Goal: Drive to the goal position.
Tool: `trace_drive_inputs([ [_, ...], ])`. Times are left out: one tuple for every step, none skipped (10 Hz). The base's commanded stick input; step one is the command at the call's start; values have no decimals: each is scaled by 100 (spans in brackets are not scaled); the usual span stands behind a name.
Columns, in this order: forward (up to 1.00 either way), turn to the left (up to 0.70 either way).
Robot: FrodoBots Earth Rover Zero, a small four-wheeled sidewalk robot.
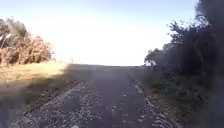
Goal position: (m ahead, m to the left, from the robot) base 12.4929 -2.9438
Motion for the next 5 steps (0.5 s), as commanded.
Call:
trace_drive_inputs([
  [70, -12],
  [70, -12],
  [70, -12],
  [70, -12],
  [70, -12],
])
